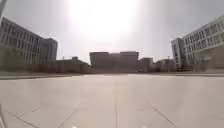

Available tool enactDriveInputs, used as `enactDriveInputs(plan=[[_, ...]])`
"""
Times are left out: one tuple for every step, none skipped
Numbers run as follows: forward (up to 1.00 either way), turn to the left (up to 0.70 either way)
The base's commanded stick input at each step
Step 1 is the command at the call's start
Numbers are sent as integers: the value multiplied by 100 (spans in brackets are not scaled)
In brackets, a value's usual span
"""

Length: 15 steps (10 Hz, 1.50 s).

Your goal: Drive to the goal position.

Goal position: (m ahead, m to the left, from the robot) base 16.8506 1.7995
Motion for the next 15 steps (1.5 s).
enactDriveInputs(plan=[[70, 0], [70, 0], [70, 0], [70, 0], [70, 0], [70, 0], [70, 0], [70, 0], [70, 0], [70, 0], [70, 0], [70, 0], [70, 0], [70, 0], [70, 0]])
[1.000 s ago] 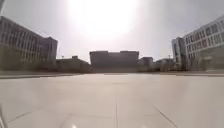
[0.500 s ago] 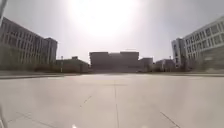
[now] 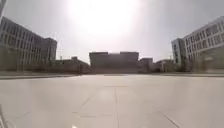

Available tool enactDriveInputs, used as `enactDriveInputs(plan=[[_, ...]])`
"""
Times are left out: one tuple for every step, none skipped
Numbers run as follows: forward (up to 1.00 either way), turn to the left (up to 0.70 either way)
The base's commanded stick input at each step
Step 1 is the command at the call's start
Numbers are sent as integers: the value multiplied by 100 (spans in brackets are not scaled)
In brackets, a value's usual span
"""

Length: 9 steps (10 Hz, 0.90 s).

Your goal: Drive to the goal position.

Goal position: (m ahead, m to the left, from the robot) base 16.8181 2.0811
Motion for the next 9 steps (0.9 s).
enactDriveInputs(plan=[[70, 0], [70, 0], [70, 0], [70, 0], [70, 0], [70, 0], [70, 0], [70, 0], [70, 0]])
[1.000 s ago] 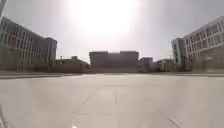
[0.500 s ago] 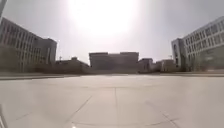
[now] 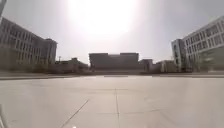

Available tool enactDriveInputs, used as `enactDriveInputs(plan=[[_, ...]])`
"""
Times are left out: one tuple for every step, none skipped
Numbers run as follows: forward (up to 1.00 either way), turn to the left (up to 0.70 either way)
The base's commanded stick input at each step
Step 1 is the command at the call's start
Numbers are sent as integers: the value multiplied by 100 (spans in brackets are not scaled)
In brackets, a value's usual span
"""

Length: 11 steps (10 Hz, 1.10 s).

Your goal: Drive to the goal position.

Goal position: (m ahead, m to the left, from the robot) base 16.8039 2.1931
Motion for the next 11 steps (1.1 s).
enactDriveInputs(plan=[[70, 0], [70, 0], [70, 0], [70, 0], [70, 0], [70, 0], [70, 0], [70, 0], [70, 0], [70, 0], [70, 0]])
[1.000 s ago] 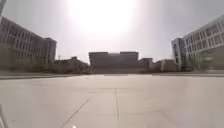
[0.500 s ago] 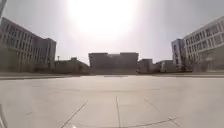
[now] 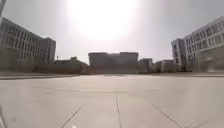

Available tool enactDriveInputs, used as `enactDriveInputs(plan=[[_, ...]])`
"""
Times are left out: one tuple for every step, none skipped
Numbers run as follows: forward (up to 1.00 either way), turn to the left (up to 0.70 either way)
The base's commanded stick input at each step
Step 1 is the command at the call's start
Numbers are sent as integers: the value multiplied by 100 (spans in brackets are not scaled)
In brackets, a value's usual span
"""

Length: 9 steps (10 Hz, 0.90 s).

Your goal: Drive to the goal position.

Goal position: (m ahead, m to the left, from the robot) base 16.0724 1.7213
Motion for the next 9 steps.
enactDriveInputs(plan=[[70, 0], [70, 0], [70, 0], [70, 0], [70, 0], [70, 0], [70, 0], [70, 0], [70, 0]])
